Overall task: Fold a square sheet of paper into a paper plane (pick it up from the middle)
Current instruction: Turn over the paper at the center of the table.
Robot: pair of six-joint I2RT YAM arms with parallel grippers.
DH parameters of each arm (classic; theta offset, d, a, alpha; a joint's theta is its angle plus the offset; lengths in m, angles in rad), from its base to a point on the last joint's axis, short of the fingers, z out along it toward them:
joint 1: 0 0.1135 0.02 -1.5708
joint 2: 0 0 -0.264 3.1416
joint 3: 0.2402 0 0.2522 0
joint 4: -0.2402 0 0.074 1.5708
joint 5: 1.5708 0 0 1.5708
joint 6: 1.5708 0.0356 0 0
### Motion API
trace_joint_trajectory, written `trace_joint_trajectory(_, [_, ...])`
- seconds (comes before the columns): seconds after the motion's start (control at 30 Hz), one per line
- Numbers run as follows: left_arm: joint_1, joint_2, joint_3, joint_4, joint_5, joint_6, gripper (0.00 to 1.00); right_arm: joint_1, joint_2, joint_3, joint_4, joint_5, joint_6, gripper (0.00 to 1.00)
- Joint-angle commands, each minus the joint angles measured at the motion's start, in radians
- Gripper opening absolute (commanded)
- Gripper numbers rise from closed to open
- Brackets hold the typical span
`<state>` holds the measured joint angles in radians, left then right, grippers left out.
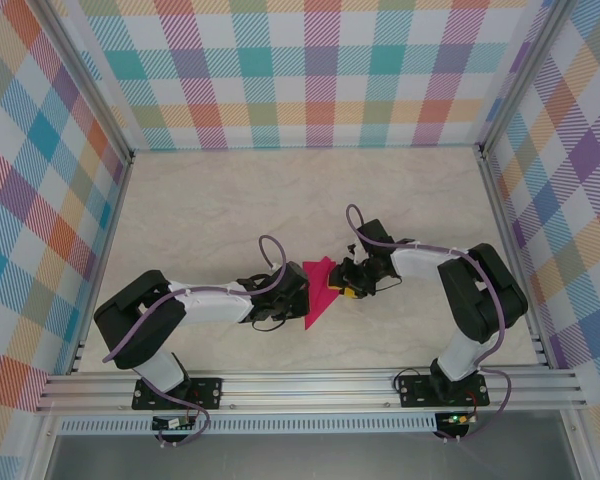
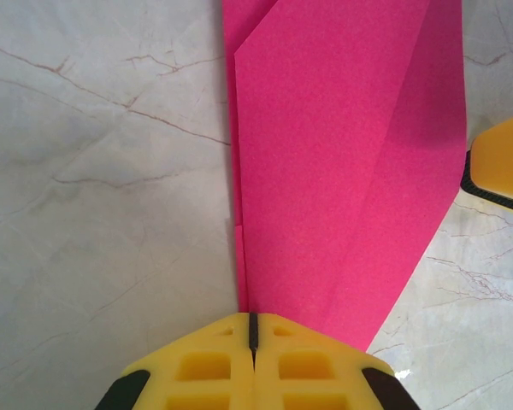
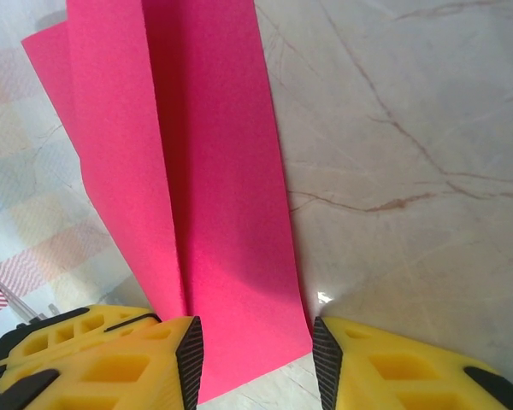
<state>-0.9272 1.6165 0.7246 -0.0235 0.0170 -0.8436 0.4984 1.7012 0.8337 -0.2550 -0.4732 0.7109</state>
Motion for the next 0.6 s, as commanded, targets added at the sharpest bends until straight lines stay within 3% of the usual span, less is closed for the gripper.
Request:
trace_joint_trajectory(0.0, [-0.013, 0.055, -0.022, -0.109, 0.01, 0.016, 0.04, 0.023, 0.025, -0.013, 0.061, -0.065, 0.027, 0.41])
trace_joint_trajectory(0.33, [-0.012, 0.041, -0.02, -0.111, 0.009, 0.014, 0.04, 0.023, -0.006, -0.014, 0.087, -0.099, 0.038, 0.42])
trace_joint_trajectory(0.57, [0.027, -0.026, -0.096, 0.011, 0.052, -0.035, 0.06, 0.023, -0.018, -0.039, 0.135, -0.12, 0.066, 0.45])
